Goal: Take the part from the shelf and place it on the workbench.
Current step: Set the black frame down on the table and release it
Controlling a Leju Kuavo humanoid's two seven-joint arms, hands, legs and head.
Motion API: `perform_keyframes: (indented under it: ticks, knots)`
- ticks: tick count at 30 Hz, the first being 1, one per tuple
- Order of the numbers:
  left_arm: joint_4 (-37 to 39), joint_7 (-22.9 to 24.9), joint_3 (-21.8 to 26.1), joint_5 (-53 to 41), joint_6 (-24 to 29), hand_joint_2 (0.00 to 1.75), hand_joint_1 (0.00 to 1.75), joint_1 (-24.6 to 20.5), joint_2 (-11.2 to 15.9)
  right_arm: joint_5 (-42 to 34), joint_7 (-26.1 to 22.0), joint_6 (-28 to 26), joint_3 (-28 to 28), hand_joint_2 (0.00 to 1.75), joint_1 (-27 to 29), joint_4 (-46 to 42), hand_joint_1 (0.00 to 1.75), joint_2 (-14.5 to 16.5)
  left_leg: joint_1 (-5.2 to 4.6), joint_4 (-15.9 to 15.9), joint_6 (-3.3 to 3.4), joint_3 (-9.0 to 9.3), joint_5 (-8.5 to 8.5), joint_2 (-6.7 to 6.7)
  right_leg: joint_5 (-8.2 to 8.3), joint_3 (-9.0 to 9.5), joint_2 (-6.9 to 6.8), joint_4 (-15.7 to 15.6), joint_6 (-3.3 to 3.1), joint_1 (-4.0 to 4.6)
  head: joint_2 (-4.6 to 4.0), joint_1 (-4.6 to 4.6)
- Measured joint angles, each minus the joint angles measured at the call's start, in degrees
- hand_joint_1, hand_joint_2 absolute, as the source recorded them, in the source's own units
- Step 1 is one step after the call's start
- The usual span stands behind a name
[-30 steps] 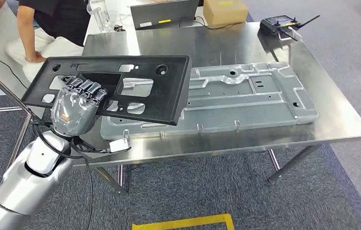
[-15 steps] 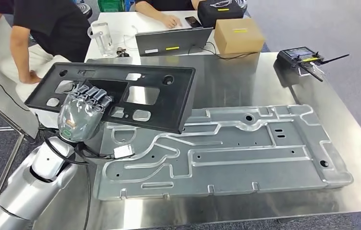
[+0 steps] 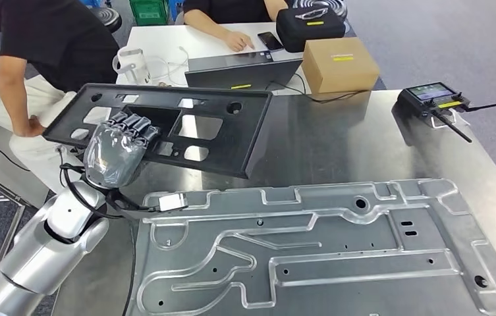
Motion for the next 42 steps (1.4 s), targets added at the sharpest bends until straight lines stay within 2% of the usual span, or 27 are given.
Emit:
perform_keyframes:
  ticks: [2, 3, 4, 6, 7, 8, 9, 11, 12, 13, 17, 21, 29, 37, 42]
  knots:
    - [-0.14, 0.05, -0.01, 0.04, 0.02, 1.75, 1.75, -0.57, -0.01, 0.00, 0.01, 0.00, 0.00, 0.00, -0.30, 0.00, 0.00, 0.01, 0.03, -0.04, 0.87, 0.08, -0.34, -0.24, -1.30, -0.22, -0.41, 1.12, 0.64, -0.21, 0.00, 0.06]
    - [-0.19, 0.09, -0.01, 0.08, 0.02, 1.75, 1.75, -0.85, -0.02, 0.00, -0.01, 0.00, 0.00, 0.00, -0.44, 0.00, 0.00, 0.02, 0.10, -0.22, 1.26, 0.30, -0.50, -0.28, -2.47, -1.31, -0.60, 3.34, 0.78, -0.24, 0.00, 0.08]
    - [-0.24, 0.09, -0.01, 0.08, 0.03, 1.75, 1.75, -0.99, -0.02, 0.00, -0.02, 0.01, 0.01, 0.00, -0.55, 0.00, 0.00, 0.04, 0.11, -0.36, 1.60, 0.49, -0.66, -0.29, -4.00, -3.28, -0.78, 6.84, 0.86, -0.23, 0.00, 0.09]
    - [-0.26, 0.05, -0.03, 0.07, 0.03, 1.75, 1.75, -1.02, -0.02, 0.00, -0.04, 0.02, 0.02, 0.00, -0.68, 0.00, 0.00, 0.09, -0.08, -0.40, 2.06, 0.59, -0.97, -0.35, -6.69, -8.66, -0.88, 15.11, 0.97, -0.16, 0.00, 0.10]
    - [-0.25, 0.02, -0.04, 0.07, 0.02, 1.75, 1.75, -0.95, -0.02, 0.00, -0.04, 0.03, 0.02, 0.00, -0.70, 0.00, 0.00, 0.10, -0.21, -0.37, 2.20, 0.63, -1.08, -0.41, -6.81, -10.77, -0.88, 17.59, 0.95, -0.13, 0.00, 0.09]
    - [-0.25, -0.01, -0.05, 0.06, 0.02, 1.75, 1.75, -0.89, -0.02, 0.00, -0.04, 0.03, 0.02, 0.00, -0.69, 0.00, 0.00, 0.11, -0.32, -0.30, 2.28, 0.70, -1.20, -0.49, -5.81, -11.85, -0.88, 18.00, 0.82, -0.08, 0.00, 0.10]
    - [-0.25, -0.02, -0.05, 0.05, 0.01, 1.75, 1.75, -0.86, -0.02, 0.00, -0.04, 0.02, 0.02, 0.00, -0.67, 0.00, 0.00, 0.11, -0.43, -0.21, 2.30, 0.81, -1.31, -0.56, -3.80, -11.78, -0.88, 16.22, 0.56, 0.00, 0.00, 0.10]
    - [-0.26, -0.03, -0.05, 0.25, -0.14, 1.75, 1.75, -0.90, -0.02, 0.00, -0.04, 0.01, 0.02, 0.00, -0.67, -0.01, 0.00, 0.07, -0.57, 0.04, 2.16, 1.01, -1.51, -0.63, 0.79, -9.27, -0.92, 8.87, -0.36, 0.33, 0.00, 0.10]
    - [-0.26, -0.04, -0.05, 0.63, -0.48, 1.75, 1.75, -0.95, -0.02, -0.01, -0.04, -0.02, 0.02, 0.00, -0.71, -0.01, 0.00, 0.02, -0.75, 0.22, 1.95, 1.06, -1.66, -0.64, 2.29, -8.07, -0.99, 5.72, -0.75, 0.54, 0.00, 0.09]
    - [-0.25, -0.07, -0.07, 1.22, -1.03, 1.75, 1.75, -0.99, -0.01, -0.01, -0.04, -0.04, 0.02, 0.00, -0.75, -0.02, 0.00, -0.03, -0.87, 0.39, 1.71, 1.11, -1.84, -0.64, 3.06, -7.28, -1.04, 3.75, -0.97, 0.69, 0.00, 0.08]
    - [-0.24, -0.34, -0.75, 3.65, -3.53, 1.75, 1.75, -1.32, -0.13, -0.02, -0.04, -0.11, 0.01, 0.00, -0.76, -0.02, 0.00, 0.15, -1.07, 0.49, 1.96, 1.57, -2.49, -0.56, 3.51, -6.65, -0.93, 2.73, -0.45, 0.72, 0.00, 0.05]
    - [-0.24, -0.42, -2.20, 4.26, -4.08, 1.75, 1.75, -1.52, -0.23, 0.00, -0.04, -0.13, 0.00, 0.00, -0.58, -0.02, 0.00, 0.15, -0.91, 0.08, 1.24, 1.84, -1.91, -0.54, 3.63, -6.66, -0.77, 2.82, -0.80, 0.89, 0.00, 0.06]
    - [-0.29, -0.60, -3.86, 5.45, -4.68, 1.75, 1.75, -1.33, -0.17, 0.41, -0.02, -0.25, 0.02, 0.00, -0.48, -0.02, 0.00, 0.18, -0.90, -0.16, 0.86, 1.92, -1.86, -0.55, 3.45, -6.67, -0.76, 2.86, -1.12, 0.92, 0.00, 0.05]
    - [-0.39, -3.89, -7.83, 11.66, -15.37, 1.75, 1.75, -2.65, 0.86, 0.79, -0.06, 0.07, 0.02, 0.00, -0.44, -0.02, 0.00, 0.16, -0.92, -0.14, 0.72, 1.89, -1.96, -0.55, 3.39, -6.65, -0.78, 2.86, -1.18, 0.89, 0.00, 0.05]
    - [-0.39, -4.13, -9.63, 12.21, -16.45, 1.75, 1.75, -3.53, 1.27, 0.79, -0.08, 0.09, 0.02, 0.00, -0.42, -0.02, 0.00, 0.16, -0.94, -0.09, 0.72, 1.88, -1.96, -0.55, 3.39, -6.63, -0.78, 2.85, -1.18, 0.86, 0.00, 0.06]
